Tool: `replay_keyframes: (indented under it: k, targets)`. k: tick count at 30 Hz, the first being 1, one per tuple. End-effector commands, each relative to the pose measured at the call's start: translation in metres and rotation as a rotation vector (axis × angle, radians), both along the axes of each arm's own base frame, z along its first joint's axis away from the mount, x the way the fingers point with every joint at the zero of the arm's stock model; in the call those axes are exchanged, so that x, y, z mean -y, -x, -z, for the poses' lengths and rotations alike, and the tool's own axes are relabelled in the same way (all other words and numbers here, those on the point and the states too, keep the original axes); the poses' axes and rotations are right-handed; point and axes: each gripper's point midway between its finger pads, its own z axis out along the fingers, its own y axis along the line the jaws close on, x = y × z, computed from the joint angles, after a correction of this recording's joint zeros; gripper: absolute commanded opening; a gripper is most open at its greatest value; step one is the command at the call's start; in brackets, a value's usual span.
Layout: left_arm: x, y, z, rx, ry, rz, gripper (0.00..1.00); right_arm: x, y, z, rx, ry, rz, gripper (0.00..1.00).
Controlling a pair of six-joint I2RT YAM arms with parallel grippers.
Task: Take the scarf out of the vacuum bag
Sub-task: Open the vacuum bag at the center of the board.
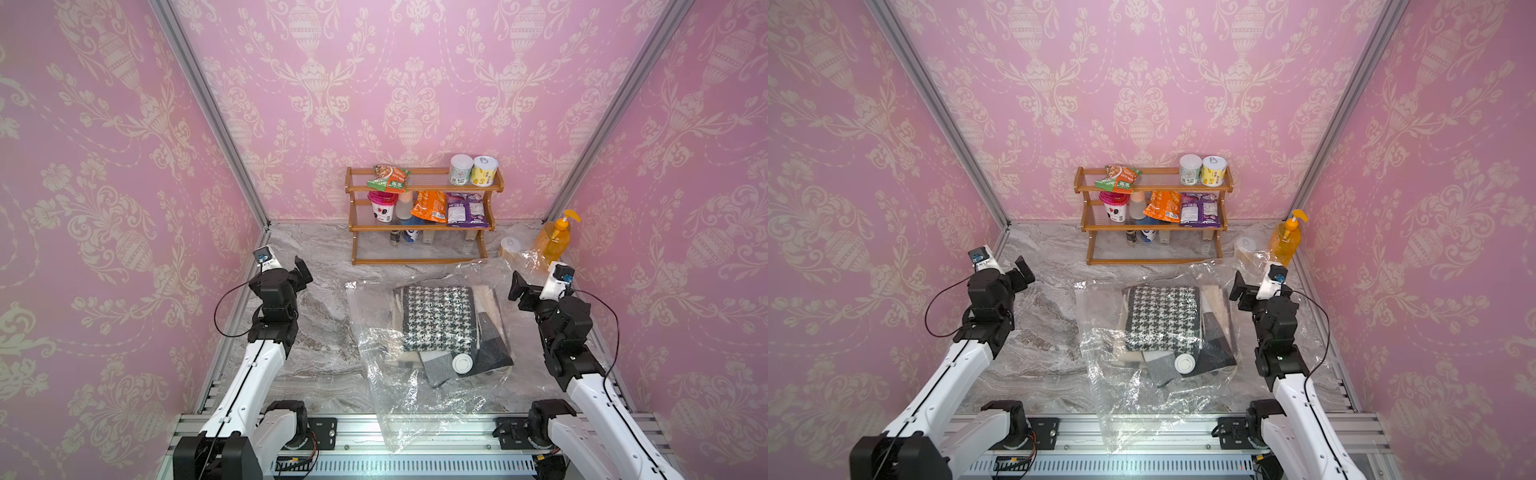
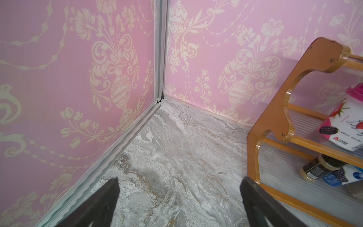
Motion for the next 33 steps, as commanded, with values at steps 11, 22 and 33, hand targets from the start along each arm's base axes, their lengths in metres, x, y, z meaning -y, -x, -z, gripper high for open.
replay_keyframes:
  k: [11, 22, 33]
  targets:
    - [0.047, 0.033, -0.011, -0.087, 0.320, 0.173, 0.99, -0.064, 0.041, -0.016, -0.276, -0.062, -0.180, 1.00]
    - [0.103, 0.054, -0.001, -0.196, 0.472, 0.452, 0.99, -0.157, 0.050, -0.007, -0.430, 0.020, -0.308, 1.00]
    - [0.085, 0.076, 0.042, -0.289, 0.425, 0.344, 0.99, -0.294, 0.071, -0.005, -0.570, 0.166, -0.488, 1.00]
